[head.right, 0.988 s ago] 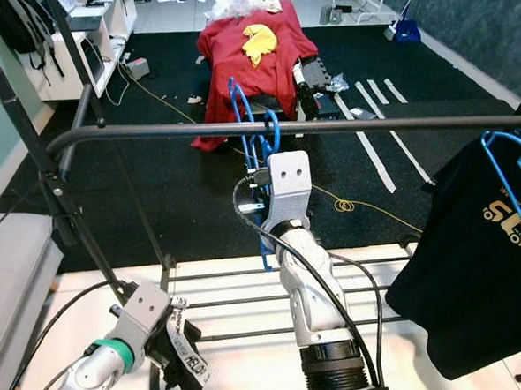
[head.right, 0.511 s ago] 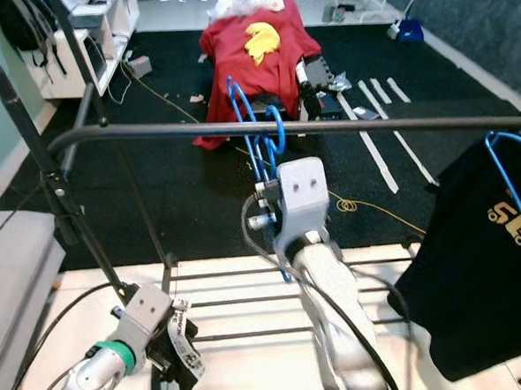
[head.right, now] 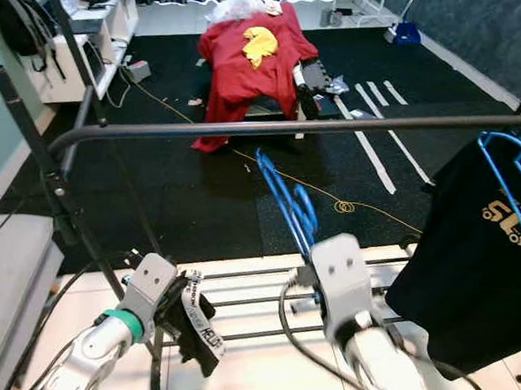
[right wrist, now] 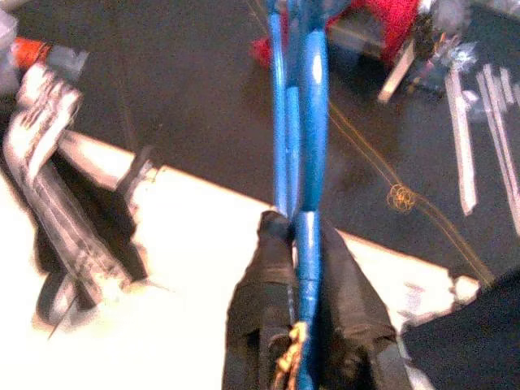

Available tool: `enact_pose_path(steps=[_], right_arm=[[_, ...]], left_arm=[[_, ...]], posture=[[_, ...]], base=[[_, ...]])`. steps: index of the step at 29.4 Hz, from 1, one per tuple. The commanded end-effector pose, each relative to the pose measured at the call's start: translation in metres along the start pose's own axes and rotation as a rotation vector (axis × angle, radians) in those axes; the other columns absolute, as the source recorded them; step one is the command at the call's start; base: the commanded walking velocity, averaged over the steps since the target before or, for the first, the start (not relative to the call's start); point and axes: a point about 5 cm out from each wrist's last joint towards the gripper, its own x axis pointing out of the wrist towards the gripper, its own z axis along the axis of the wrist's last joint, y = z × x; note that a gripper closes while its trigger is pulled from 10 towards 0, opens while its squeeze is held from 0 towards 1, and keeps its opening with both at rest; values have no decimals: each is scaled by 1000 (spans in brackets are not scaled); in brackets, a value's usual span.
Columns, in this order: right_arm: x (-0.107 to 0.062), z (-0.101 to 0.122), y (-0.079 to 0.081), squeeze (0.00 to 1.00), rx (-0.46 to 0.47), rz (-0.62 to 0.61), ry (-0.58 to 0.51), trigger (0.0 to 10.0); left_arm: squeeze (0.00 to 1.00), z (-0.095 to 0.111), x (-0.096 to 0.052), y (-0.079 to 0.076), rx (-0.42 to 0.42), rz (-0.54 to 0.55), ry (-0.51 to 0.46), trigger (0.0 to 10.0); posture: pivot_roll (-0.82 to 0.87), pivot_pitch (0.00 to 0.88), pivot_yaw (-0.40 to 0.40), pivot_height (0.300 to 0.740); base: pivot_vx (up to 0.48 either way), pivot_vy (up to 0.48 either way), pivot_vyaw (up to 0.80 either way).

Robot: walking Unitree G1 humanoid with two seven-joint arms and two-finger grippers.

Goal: Hang hanger

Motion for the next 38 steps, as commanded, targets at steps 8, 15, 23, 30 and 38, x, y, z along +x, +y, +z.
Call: enact_pose_path(steps=[8, 15, 23, 30, 38], right_arm=[[-47, -22, 18, 0, -18, 329, 111, 10000], [-74, -12, 27, 0, -9, 522, 122, 10000], [-97, -38, 43, 0, 63, 590, 238, 10000], [-97, -45, 50, 0, 88, 559, 250, 10000], [-83, -32, 30, 0, 30, 404, 162, 10000]], left_arm=[[0, 30, -12, 3, 185, -258, -121, 10000], [0, 46, 0, 9, 247, -294, -153, 10000], [0, 46, 7, 11, 225, -288, -134, 10000], [0, 48, 9, 9, 214, -300, -141, 10000], [0, 49, 12, 10, 200, -310, -141, 10000]], posture=[[-354, 182, 145, 740], [-343, 192, 136, 740], [-356, 202, 144, 740], [-360, 202, 158, 740], [-372, 200, 165, 740]], base=[[0, 0, 0], [0, 0, 0], [0, 0, 0], [0, 0, 0], [0, 0, 0]])
